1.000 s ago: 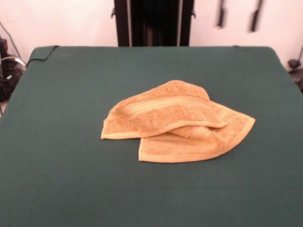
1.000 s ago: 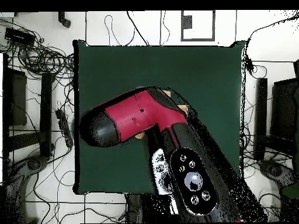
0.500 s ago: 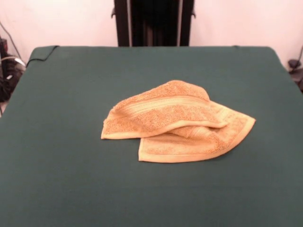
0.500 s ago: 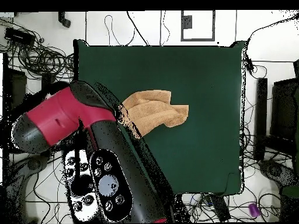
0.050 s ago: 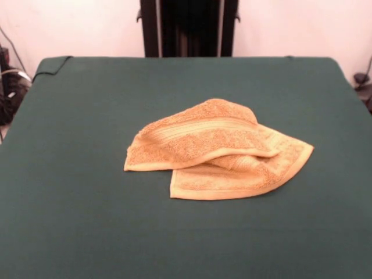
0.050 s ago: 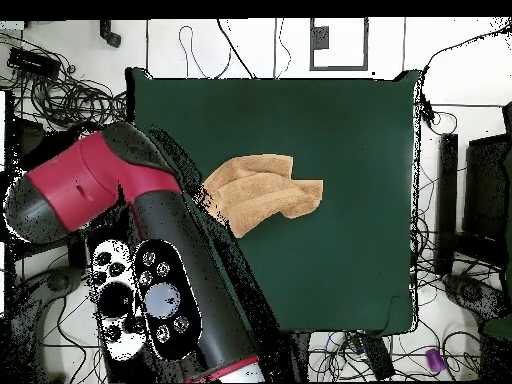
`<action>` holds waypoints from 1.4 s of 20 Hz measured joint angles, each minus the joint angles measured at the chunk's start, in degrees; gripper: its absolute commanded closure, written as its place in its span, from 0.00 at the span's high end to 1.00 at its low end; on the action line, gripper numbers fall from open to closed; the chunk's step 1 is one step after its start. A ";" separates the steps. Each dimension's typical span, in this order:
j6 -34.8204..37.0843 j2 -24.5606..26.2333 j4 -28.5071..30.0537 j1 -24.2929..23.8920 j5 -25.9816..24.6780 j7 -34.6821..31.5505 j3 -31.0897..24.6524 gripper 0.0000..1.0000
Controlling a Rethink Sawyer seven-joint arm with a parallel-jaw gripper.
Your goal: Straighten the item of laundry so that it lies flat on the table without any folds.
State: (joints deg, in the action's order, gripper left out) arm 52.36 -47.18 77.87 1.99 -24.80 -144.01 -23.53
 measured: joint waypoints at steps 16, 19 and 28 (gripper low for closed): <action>0.01 7.54 -7.35 3.81 0.50 0.00 4.97 1.00; -0.01 5.94 -5.01 3.51 1.28 0.00 5.10 1.00; -0.12 -6.10 7.75 -0.81 5.27 0.00 5.21 1.00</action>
State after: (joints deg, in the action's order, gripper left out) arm 52.24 -53.28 85.62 1.18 -19.52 -144.01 -18.31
